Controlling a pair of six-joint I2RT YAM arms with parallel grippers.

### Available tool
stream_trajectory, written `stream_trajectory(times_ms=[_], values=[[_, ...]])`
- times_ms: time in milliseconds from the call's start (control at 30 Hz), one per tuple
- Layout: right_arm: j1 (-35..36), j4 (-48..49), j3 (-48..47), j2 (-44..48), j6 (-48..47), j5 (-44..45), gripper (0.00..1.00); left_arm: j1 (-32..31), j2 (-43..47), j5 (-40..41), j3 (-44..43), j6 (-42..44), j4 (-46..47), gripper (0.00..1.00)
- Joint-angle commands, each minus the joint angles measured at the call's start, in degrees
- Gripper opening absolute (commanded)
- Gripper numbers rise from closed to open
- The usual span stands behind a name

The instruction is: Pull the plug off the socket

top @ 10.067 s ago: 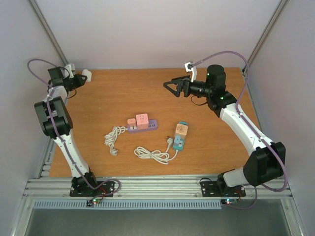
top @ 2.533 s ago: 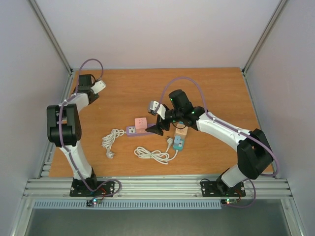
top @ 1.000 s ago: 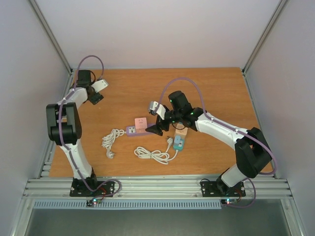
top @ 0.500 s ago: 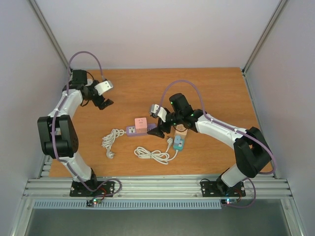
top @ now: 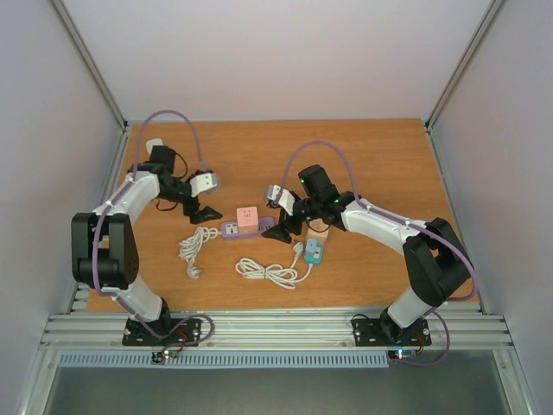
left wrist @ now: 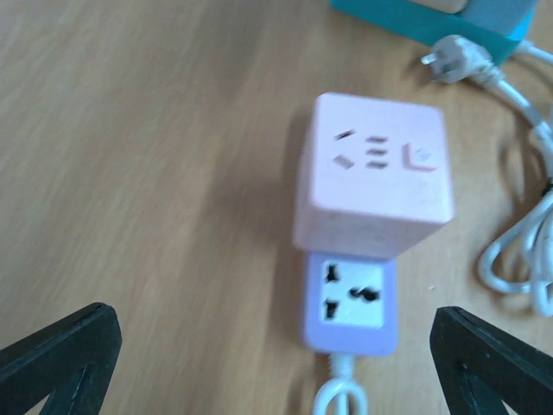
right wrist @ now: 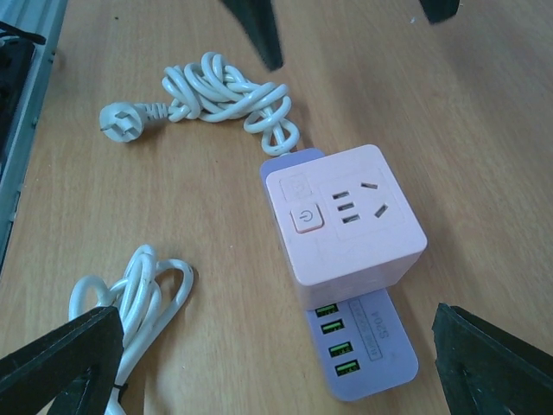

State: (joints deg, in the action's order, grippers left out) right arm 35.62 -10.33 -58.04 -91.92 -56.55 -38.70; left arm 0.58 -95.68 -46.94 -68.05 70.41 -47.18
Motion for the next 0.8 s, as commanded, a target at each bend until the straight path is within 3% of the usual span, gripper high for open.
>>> stream_trajectory(times_ms=[0,600,767], values=[[-0.5,1.0,0.4,-0.7,-1.1,-1.1,0.99,-4.4,3.7,0.2,3.1,-1.9,7.6,1.00],[-1.5,1.2,1.4,-2.3,-2.4,-0.8,0.99,-15.8,1.4,7.0,8.4,-9.4,17.2,0.99],[-1.6,1.5,1.6,-2.5,-2.7,-0.3,0.98,-18.5,0.1,8.2,9.1,-10.5,18.2,0.92]])
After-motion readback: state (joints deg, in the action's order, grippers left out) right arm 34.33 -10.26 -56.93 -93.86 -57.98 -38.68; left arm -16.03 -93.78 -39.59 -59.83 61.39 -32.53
